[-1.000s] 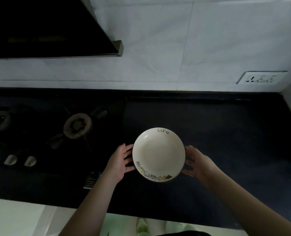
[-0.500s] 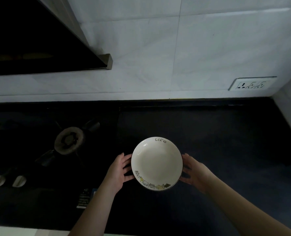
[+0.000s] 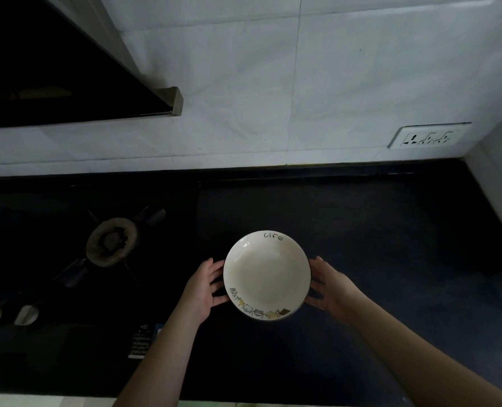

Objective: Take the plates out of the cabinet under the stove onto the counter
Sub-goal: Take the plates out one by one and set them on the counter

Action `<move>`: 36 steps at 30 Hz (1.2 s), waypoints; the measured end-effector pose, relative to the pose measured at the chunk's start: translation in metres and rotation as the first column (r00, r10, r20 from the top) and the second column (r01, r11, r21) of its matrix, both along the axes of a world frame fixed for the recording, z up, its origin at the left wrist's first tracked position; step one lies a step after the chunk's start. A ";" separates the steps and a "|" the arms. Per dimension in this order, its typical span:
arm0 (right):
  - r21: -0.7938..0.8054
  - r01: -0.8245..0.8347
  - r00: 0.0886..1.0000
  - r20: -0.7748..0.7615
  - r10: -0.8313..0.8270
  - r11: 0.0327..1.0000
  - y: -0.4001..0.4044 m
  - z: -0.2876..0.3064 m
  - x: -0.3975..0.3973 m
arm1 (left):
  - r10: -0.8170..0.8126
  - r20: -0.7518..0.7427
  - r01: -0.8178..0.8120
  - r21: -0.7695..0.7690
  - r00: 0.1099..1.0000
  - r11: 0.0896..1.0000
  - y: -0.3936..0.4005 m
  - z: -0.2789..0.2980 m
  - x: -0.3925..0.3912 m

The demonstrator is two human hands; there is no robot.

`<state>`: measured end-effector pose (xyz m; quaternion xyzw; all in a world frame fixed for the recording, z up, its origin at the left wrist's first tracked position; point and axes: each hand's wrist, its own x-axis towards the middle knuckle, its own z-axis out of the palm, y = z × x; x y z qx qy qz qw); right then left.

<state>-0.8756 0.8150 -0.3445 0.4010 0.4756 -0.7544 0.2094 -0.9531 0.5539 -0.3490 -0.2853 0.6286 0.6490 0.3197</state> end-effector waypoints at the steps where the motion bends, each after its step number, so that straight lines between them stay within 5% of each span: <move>1: -0.005 0.000 1.000 -0.002 0.000 1.000 0.000 0.000 0.000 | 0.002 -0.002 -0.002 0.000 1.000 1.000 0.000 0.000 0.000; 13: -0.040 -0.049 0.999 0.015 0.050 0.998 0.007 -0.001 -0.002 | -0.090 0.004 0.090 -0.022 0.996 0.996 -0.009 0.006 -0.003; 19: 0.178 -0.060 0.998 0.023 0.057 0.982 0.001 0.016 0.001 | -0.173 -0.032 0.163 -0.196 0.984 0.967 -0.023 0.020 -0.002; 24: 0.286 -0.141 0.988 -0.016 0.152 0.948 -0.019 0.037 0.018 | -0.490 -0.147 0.363 -0.500 0.859 0.787 -0.041 0.022 0.024; 27: 0.460 -0.229 0.961 -0.033 0.274 0.858 -0.035 0.048 0.032 | -0.653 -0.210 0.395 -0.650 0.728 0.649 -0.052 0.029 0.045; 32: 0.747 -0.370 0.850 0.033 0.527 0.551 -0.072 0.069 0.070 | -0.808 -0.252 0.328 -0.819 0.533 0.472 -0.068 0.033 0.082; 36: 0.838 -0.398 0.772 0.087 0.629 0.373 -0.096 0.075 0.102 | -0.905 -0.242 0.234 -0.913 0.349 0.334 -0.084 0.026 0.112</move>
